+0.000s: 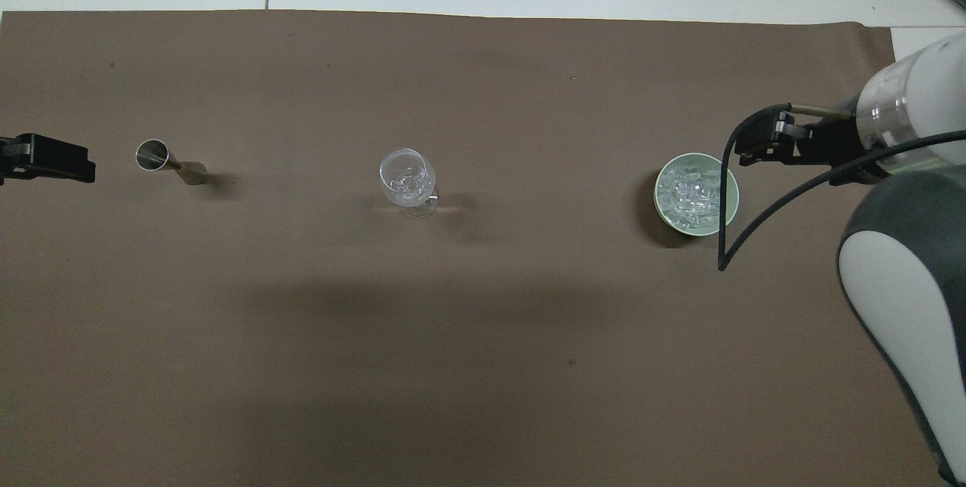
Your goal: Pour wine and add ice with both arms
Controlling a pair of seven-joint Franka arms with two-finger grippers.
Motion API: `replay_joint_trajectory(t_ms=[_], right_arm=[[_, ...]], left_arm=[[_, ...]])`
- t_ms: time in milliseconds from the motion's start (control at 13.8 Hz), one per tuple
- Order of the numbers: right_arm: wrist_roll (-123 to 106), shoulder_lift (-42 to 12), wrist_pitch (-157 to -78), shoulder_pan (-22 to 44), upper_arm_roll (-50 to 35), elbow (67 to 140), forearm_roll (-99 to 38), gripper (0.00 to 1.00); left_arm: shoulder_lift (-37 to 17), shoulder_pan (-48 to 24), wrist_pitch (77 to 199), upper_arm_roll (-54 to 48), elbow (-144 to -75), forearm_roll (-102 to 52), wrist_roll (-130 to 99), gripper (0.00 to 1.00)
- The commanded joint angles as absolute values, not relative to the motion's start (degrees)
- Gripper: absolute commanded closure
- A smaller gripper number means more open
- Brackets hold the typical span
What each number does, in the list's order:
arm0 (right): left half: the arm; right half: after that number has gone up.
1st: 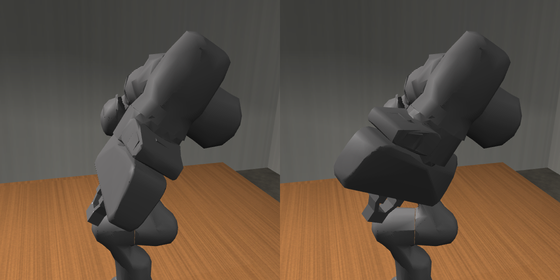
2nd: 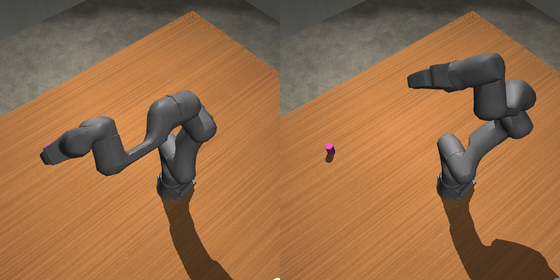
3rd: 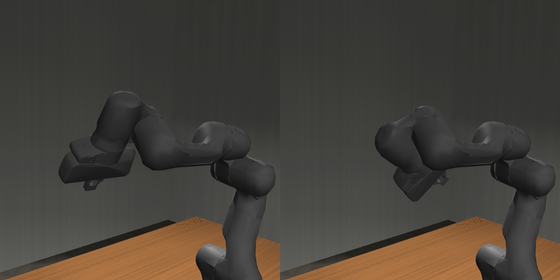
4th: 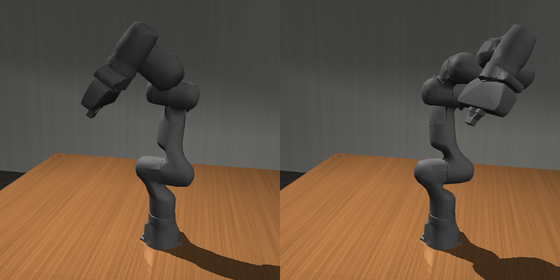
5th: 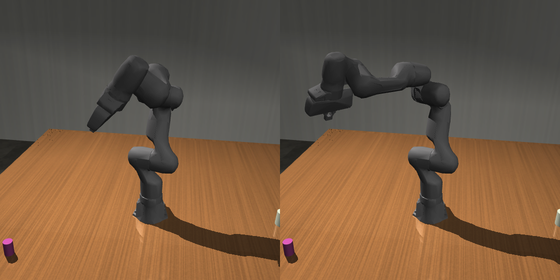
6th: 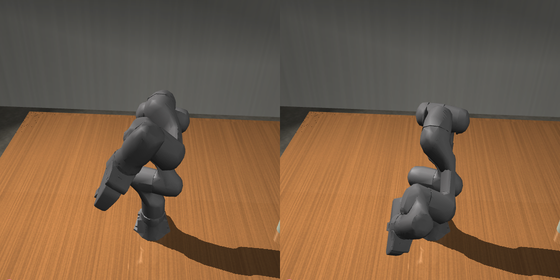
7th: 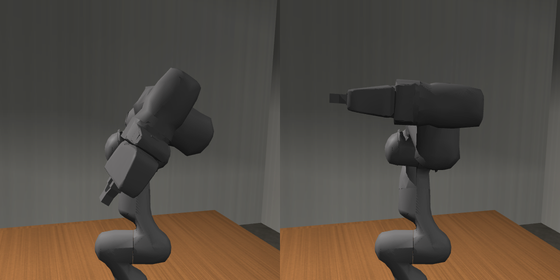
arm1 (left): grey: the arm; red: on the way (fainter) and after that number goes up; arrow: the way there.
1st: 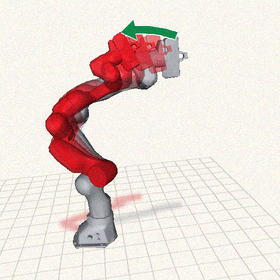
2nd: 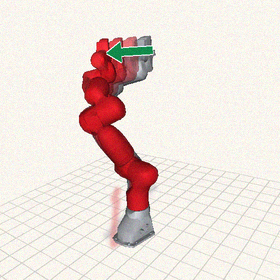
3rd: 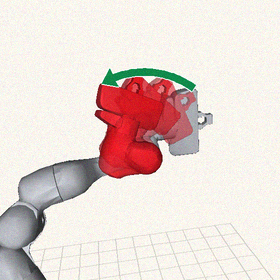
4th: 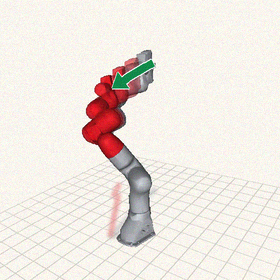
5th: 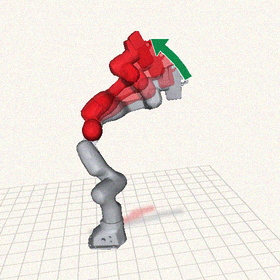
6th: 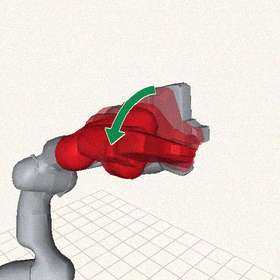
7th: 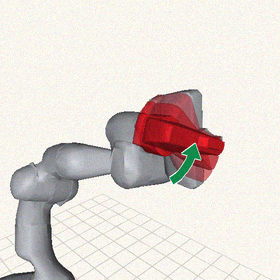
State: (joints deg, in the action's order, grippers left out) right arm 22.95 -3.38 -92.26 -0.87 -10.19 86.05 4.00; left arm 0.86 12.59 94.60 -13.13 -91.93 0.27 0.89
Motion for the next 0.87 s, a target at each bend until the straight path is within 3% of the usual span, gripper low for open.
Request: replay_joint_trajectory(t_ms=[0,145,798], right_arm=[[21.45,-3.34,-90.88,1.13,-8.88,85.52,3.08,0.00],[21.36,-2.99,-90.79,4.47,-5.20,85.78,3.08,0.00],[21.27,-2.90,-89.65,3.26,-4.75,85.87,1.41,0.00]], left_arm=[[0.88,12.74,94.75,-12.83,-91.76,1.67,0.70,0.00],[0.79,12.83,94.57,-12.83,-91.49,1.76,0.70,0.00],[0.00,12.31,95.36,-12.83,-91.41,2.90,0.70,0.00]])
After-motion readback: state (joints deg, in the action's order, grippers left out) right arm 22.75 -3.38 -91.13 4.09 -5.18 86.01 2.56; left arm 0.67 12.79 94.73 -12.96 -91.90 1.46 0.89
